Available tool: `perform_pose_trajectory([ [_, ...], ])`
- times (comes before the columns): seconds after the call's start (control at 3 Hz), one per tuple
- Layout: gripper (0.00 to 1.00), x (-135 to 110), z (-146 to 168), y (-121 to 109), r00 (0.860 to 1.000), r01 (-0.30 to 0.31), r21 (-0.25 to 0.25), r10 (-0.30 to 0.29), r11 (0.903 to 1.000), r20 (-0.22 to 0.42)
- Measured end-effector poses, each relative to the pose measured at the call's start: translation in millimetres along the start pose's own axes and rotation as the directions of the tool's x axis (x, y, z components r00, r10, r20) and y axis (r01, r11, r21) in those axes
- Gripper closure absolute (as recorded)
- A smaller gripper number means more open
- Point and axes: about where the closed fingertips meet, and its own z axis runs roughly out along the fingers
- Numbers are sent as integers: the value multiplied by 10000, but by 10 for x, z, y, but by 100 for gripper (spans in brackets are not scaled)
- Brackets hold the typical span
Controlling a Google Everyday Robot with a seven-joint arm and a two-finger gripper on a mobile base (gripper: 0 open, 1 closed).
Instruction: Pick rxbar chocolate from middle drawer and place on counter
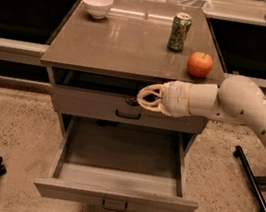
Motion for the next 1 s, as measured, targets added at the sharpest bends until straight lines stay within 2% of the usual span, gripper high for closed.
perform_pose_trajectory([
  [1.0,100,-260,-279,-562,9972,431,356,-408,9984,-622],
])
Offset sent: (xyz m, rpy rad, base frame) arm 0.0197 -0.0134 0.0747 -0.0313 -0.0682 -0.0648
